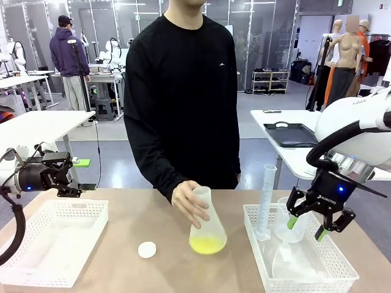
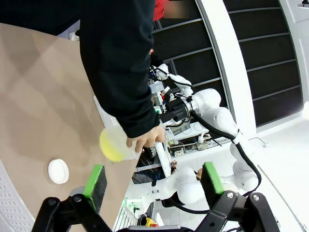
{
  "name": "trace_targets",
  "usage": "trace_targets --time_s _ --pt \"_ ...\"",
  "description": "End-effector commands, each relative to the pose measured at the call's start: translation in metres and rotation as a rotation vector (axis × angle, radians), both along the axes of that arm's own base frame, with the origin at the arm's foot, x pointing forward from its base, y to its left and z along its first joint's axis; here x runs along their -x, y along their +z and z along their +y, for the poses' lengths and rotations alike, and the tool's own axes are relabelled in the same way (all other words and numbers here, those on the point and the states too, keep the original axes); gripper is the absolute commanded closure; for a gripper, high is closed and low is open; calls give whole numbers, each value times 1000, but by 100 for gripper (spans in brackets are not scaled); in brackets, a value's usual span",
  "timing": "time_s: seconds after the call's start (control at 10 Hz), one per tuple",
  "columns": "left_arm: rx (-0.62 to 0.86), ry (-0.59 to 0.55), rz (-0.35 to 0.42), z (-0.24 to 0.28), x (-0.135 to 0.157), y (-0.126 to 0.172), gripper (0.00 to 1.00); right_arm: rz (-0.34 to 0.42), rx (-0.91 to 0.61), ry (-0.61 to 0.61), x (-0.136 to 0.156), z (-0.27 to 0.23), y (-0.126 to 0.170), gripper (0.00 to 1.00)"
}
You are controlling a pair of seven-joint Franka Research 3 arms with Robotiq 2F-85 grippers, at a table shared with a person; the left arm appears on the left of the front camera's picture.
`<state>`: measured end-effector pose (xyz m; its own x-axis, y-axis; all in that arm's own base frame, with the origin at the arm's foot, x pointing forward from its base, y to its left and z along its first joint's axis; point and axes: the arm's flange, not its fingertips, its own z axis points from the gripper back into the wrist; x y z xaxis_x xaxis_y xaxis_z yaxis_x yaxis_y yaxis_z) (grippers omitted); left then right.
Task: Prepare the solutions needed for the experiment.
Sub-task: When the human places the Big flask in the center of the table, pick up the Big flask and place it in the left Organizing basket.
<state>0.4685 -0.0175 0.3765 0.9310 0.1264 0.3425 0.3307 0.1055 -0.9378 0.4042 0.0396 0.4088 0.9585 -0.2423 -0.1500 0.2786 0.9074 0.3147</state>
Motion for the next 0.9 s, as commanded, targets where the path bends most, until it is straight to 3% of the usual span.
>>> trace_targets --time_s 0.0,0.2,0.3,0.4,0.5,0.7,0.8 --pt "-5 -7 -5 0 2 2 0 3 -1 3 2 1 2 27" --pt "-5 -7 -5 0 2 2 0 0 0 0 0 0 0 27" --pt "-5 -7 -5 0 2 2 0 -132 -200 24 27 3 30 27" --pt "-5 -7 -5 0 2 2 0 -257 -303 71 44 2 46 27" --pt "-5 -7 -5 0 2 2 0 -330 -370 86 47 -1 49 27" --pt "-5 -7 -5 0 2 2 0 -380 -578 154 38 -1 39 27" --pt "-5 -7 -5 0 2 2 0 -359 -738 219 29 -4 31 27"
